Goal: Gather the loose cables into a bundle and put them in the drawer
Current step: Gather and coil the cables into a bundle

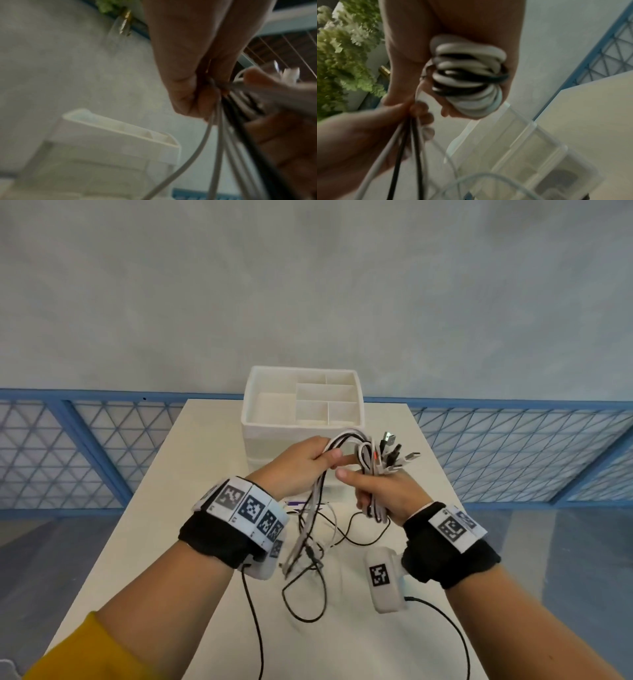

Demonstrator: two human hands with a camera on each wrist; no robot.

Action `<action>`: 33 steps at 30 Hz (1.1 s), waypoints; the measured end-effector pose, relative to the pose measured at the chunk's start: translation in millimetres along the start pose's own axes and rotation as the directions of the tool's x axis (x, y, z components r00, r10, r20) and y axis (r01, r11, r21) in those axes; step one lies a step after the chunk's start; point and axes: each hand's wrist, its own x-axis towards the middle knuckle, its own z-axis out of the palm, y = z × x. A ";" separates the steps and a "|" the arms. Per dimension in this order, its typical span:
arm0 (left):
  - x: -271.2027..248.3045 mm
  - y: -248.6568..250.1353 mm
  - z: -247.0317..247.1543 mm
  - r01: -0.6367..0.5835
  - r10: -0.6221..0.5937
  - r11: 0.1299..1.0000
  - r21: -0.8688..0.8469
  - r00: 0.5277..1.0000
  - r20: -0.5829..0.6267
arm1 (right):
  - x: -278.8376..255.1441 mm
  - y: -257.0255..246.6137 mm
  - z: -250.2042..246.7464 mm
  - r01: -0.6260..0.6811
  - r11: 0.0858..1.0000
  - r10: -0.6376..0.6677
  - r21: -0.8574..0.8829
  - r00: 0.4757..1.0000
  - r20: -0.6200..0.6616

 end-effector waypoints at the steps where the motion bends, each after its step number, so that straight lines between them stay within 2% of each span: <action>1: 0.1 3.5 0.3 0.020 -0.019 0.996 -0.084 1.000 0.018 | 0.2 -0.8 4.7 0.016 0.999 -0.017 0.027 1.000 0.005; 3: 0.4 7.3 -0.1 0.035 -0.027 0.986 -0.165 0.998 0.050 | 2.9 -4.6 9.2 0.049 0.997 -0.051 0.062 0.998 0.027; 8: 0.0 9.0 2.4 -0.005 0.009 0.999 -0.043 0.996 0.092 | 9.6 -14.5 7.1 0.069 0.997 -0.066 -0.020 0.991 0.115; 10: -1.5 13.7 9.1 -0.038 0.033 0.980 0.196 0.999 0.030 | 12.2 -15.3 7.7 0.035 0.999 -0.034 -0.013 0.996 0.082; 12: -2.8 19.8 11.5 -0.029 0.078 0.865 0.501 0.994 -0.077 | 13.8 -15.0 8.0 0.003 1.000 -0.004 0.013 0.999 0.043; 14: -3.0 23.5 10.6 -0.039 0.128 0.805 0.592 0.986 -0.110 | 14.0 -13.8 6.4 -0.002 0.997 0.000 0.074 0.999 0.034; 17: -0.4 26.8 11.0 -0.060 0.119 0.851 0.521 0.990 -0.080 | 10.8 -17.4 7.3 0.042 0.984 -0.056 0.175 0.996 0.074; 20: 2.7 25.7 11.0 -0.089 0.121 0.937 0.337 0.990 -0.076 | 9.4 -20.0 8.3 0.080 0.966 -0.096 0.244 0.994 0.056; 24: 4.3 22.7 10.6 -0.144 0.163 0.972 0.186 0.983 -0.087 | 8.1 -23.8 3.4 0.070 0.984 -0.089 0.166 0.990 0.110; 25: 5.1 21.0 10.0 -0.165 0.173 0.982 0.094 0.981 -0.089 | 8.2 -23.8 2.3 0.056 0.986 -0.075 0.156 0.990 0.117; 26: 4.2 20.8 9.6 -0.181 0.175 0.981 -0.067 0.980 -0.091 | 8.1 -24.8 2.2 0.047 0.983 -0.068 0.175 0.991 0.114; 28: 0.7 17.9 9.4 -0.147 0.132 0.884 -0.443 0.989 -0.065 | 7.5 -30.1 2.6 0.056 0.974 -0.079 0.220 0.992 0.098; 29: -0.8 13.9 12.5 -0.098 0.109 0.839 -0.535 0.994 -0.013 | 7.7 -32.8 3.4 0.061 0.969 -0.086 0.241 0.992 0.097; 31: -5.2 1.6 30.8 -0.027 0.093 0.838 -0.545 0.991 0.094 | 7.4 -37.1 4.7 0.038 0.948 -0.070 0.315 0.993 0.092; 33: -9.1 -8.9 51.0 0.012 0.049 0.886 -0.463 0.992 0.118 | 8.3 -39.5 3.4 0.038 0.918 -0.080 0.396 0.993 0.090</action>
